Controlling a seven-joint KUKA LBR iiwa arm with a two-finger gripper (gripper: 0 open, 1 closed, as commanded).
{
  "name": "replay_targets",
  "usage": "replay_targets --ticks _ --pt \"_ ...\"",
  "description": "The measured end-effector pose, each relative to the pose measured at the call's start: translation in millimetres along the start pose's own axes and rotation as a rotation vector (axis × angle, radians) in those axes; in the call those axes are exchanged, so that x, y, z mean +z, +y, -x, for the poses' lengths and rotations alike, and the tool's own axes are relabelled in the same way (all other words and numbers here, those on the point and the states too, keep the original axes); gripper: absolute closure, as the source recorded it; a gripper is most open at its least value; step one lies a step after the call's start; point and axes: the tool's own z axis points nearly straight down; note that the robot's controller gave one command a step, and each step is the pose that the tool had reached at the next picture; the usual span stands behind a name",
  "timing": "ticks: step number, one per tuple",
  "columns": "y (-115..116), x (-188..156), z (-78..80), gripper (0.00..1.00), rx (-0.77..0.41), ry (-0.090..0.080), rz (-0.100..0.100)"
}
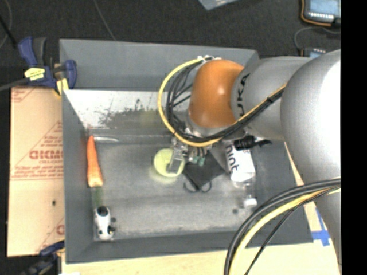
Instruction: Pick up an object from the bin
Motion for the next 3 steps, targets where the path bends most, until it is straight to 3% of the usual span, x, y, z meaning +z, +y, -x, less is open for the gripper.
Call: replay_targets --ticks 3 --pt "-0.1 -49.3 2.6 1.0 0.0 -0.008 0.001"
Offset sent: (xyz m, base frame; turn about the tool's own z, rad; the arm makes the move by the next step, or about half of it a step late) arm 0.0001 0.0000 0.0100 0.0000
